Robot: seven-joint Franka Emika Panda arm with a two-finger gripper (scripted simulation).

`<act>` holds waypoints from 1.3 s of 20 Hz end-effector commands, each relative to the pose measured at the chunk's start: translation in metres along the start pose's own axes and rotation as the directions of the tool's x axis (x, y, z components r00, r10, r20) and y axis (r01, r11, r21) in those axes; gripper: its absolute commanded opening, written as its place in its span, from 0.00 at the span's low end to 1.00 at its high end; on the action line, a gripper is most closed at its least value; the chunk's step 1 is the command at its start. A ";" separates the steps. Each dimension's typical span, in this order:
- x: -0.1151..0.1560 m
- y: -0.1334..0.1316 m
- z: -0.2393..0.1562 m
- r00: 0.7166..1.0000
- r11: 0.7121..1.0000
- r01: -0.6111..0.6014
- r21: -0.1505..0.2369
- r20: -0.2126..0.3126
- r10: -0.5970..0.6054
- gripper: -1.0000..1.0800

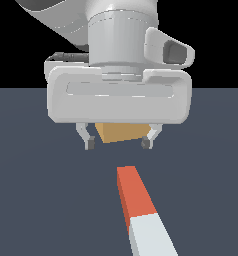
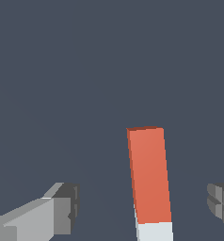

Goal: Insert the peg into the horizontal hole in a box.

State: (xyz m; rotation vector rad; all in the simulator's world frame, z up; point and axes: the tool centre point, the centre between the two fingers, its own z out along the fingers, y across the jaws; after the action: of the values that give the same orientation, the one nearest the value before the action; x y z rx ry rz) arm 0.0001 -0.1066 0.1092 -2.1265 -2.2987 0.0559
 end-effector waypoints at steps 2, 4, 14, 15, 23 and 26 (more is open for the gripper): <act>-0.033 0.006 0.011 1.000 1.000 0.025 -0.009 -0.003 -0.025 0.96; -0.051 0.010 0.017 0.999 0.999 0.039 -0.014 -0.005 -0.039 0.96; -0.109 0.027 0.037 0.996 0.996 0.086 -0.031 -0.012 -0.086 0.96; -0.112 0.028 0.038 0.996 0.996 0.088 -0.032 -0.013 -0.089 0.96; -0.122 0.033 0.041 0.995 0.995 0.096 -0.034 -0.014 -0.096 0.96; -0.121 0.032 0.043 0.995 0.995 0.094 -0.034 -0.014 -0.095 0.96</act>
State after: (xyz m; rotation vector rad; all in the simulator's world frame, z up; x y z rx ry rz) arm 0.0403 -0.2262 0.0687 -2.0221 -2.4045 0.0007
